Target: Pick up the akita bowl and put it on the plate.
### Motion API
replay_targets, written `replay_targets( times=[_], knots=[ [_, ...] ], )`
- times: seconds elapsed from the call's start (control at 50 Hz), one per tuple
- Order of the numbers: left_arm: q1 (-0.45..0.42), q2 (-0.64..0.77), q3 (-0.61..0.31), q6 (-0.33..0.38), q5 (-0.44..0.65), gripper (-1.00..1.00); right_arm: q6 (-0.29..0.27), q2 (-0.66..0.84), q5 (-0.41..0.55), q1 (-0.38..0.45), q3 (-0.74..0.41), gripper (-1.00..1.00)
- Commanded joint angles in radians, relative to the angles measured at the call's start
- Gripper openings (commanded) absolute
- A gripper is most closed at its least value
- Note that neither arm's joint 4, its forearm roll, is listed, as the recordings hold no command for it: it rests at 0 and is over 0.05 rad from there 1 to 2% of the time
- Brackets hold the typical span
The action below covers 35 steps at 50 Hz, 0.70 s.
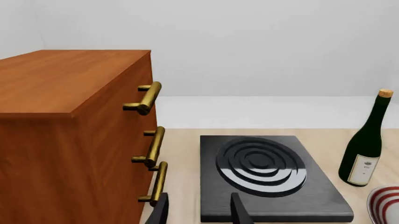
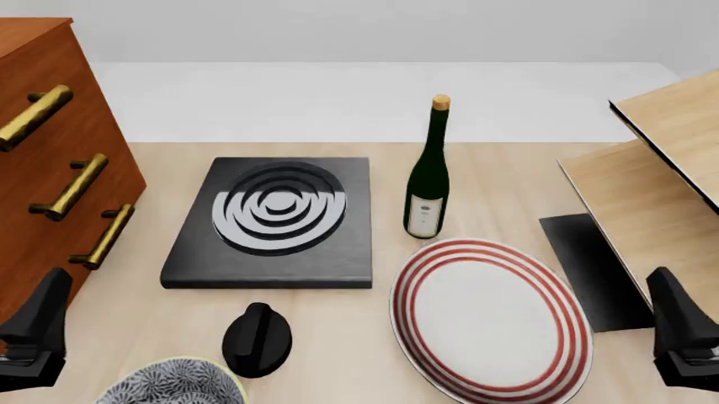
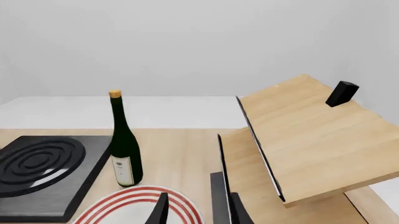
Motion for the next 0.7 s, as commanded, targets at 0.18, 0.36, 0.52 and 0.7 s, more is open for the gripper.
replay_targets(
  times=[0.18,0.36,0.52,0.7],
  knots=[
    [0.0,0.004,-0.003,0.0,-0.001,1.0,-0.061,-0.002,0.073,-0.019,-0.095,1.0],
    [0.0,0.004,-0.003,0.0,-0.001,1.0,-0.026,-0.002,0.193,-0.053,-0.215,1.0],
    [0.0,0.004,-0.003,0.0,-0.001,1.0,-0.017,0.061,0.264,-0.027,-0.326,1.0],
    [0.0,0.004,-0.003,0.0,-0.001,1.0,-0.01,0.193,0.306,0.065,-0.463,1.0]
  ],
)
